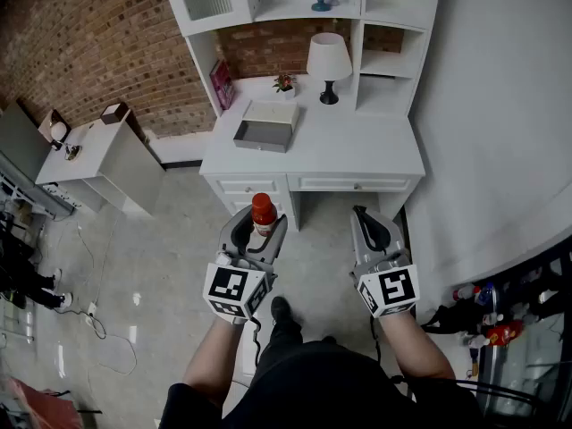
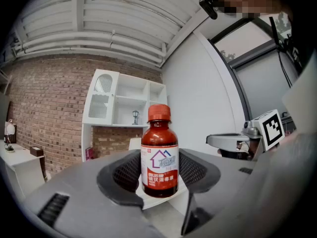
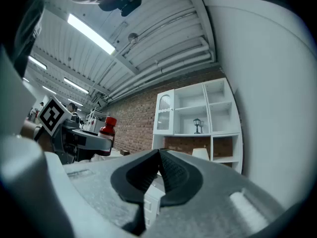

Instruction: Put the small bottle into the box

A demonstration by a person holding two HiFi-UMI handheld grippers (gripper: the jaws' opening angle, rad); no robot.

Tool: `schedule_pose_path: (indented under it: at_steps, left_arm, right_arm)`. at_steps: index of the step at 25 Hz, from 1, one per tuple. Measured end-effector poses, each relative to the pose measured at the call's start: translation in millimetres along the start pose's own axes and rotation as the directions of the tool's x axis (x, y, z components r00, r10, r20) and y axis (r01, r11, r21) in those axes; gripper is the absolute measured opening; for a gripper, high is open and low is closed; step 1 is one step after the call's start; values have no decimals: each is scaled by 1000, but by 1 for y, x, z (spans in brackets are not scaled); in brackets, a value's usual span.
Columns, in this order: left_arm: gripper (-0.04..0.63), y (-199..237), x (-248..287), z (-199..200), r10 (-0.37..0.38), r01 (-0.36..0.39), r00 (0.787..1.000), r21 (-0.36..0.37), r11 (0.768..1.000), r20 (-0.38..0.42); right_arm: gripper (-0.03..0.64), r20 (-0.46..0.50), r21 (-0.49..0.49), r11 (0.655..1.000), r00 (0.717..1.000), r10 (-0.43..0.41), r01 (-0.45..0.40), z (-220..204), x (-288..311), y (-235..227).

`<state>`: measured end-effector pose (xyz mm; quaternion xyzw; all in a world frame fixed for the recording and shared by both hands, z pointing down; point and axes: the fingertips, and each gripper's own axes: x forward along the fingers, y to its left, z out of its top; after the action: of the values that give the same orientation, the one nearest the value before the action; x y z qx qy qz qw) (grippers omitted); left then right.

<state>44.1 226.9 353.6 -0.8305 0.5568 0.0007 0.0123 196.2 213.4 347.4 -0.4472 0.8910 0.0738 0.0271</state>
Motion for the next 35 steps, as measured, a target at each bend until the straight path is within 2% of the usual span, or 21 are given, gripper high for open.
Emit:
schedule_pose_path:
  at_steps: [7, 14, 18, 22, 27, 35]
  left_arm:
    - [218, 2, -2, -1, 4, -4, 1000, -11, 1000, 5]
    - [218, 25, 7, -18, 15, -15, 1000, -48, 999, -9]
    - [218, 70, 29, -21, 14, -17, 999, -78, 997, -37]
    - [218, 120, 48, -30, 18, -22, 999, -87, 996, -43]
    - [218, 170, 66, -42, 8, -17, 998, -155, 988, -60]
    - [218, 243, 86, -62, -7, -8, 998, -203, 979, -70]
  right_arm:
    - [1, 13, -11, 1000, 1000, 4, -4, 2, -2, 2]
    - [0, 2, -8, 1000, 1000, 10, -10, -13, 12, 1]
    - [18, -3, 20, 1000, 1000, -4, 4, -10, 54, -4]
    - [20, -10, 8, 1000, 1000, -12, 13, -10, 94, -2]
    - [23, -41, -14, 1000, 999, -26, 26, -20, 139, 3]
    - [79, -96, -13, 1000, 995, -26, 24, -31, 204, 20]
